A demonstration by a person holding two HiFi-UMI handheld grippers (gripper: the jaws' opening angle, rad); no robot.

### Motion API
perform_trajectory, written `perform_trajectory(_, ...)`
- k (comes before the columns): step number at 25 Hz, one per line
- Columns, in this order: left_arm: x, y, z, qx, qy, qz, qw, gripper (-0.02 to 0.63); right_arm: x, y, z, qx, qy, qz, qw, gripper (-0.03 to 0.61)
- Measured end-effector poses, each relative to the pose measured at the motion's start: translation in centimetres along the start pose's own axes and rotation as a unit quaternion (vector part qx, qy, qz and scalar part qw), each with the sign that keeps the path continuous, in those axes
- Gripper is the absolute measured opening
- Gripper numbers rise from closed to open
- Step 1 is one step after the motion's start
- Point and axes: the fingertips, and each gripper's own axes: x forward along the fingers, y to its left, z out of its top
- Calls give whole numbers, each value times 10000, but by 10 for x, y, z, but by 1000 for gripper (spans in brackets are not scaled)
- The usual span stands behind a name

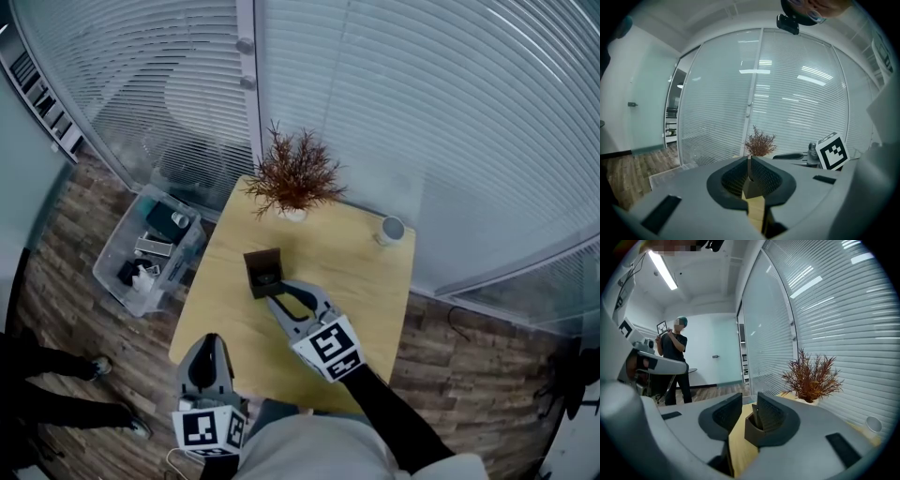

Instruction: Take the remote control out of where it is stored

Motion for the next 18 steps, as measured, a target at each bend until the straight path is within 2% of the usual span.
perform_trajectory(5,0,2,3,-26,-29,19,10000,28,5,-5,-1,-147,39,-18,9999,100)
perform_trajectory(10,0,7,0,-41,40,67,10000,28,12,-5,-3,-524,96,-20,9986,109)
perform_trajectory(18,5,10,-4,-57,111,63,9999,28,25,-11,-12,-626,253,-16,9977,118)
